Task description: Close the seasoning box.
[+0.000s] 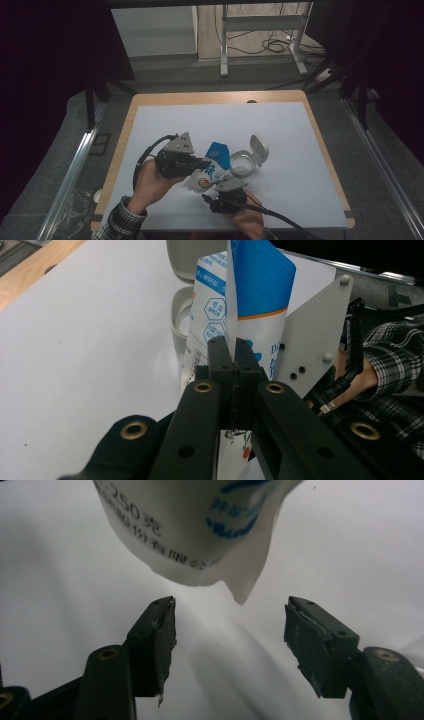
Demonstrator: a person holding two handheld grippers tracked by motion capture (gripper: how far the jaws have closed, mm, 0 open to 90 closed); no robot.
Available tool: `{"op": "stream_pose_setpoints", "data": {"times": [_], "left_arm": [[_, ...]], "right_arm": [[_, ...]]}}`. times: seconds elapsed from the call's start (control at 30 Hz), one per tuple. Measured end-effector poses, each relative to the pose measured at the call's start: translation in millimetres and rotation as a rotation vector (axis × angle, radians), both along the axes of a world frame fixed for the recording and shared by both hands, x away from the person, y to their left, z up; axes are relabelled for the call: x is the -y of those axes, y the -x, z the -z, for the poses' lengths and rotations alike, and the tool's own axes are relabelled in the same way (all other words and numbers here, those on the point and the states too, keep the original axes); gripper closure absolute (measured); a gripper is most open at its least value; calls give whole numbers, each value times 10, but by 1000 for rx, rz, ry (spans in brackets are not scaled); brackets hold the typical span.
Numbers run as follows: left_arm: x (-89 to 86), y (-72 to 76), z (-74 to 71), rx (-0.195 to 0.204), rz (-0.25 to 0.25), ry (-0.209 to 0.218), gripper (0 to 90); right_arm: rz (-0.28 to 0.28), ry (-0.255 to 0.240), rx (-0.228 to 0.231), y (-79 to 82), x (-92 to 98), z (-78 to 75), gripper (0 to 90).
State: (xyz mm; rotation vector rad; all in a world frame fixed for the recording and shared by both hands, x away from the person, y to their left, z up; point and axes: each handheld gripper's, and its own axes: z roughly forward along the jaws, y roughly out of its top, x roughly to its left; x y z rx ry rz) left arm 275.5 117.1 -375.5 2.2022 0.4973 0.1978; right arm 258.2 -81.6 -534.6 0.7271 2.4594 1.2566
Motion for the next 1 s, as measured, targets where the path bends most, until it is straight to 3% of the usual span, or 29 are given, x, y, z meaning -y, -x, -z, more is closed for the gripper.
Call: {"op": "stream_pose_setpoints", "data": {"times": [0.23,0.3,0.53,0.57,0.6,0.83,0.87,1.0], "left_arm": [[31,17,-43,-7,4,16,900],[40,28,-63,-3,5,19,900],[45,26,-85,-7,8,29,900],[44,24,-84,-8,9,31,900],[43,22,-83,-11,9,35,900],[55,-14,-57,-41,5,57,900],[55,-20,-57,-41,6,56,900],[54,-25,-74,-46,2,63,900]], "right_arm": [[12,-40,57,6,-16,-11,353],[17,-47,96,10,-24,-3,340],[41,-70,164,25,-37,-1,324],[23,-77,169,18,-34,-1,325],[45,-76,185,29,-40,-1,325],[39,-84,236,62,-66,8,346],[16,-87,228,53,-60,6,349],[50,-79,252,51,-70,11,376]]}}
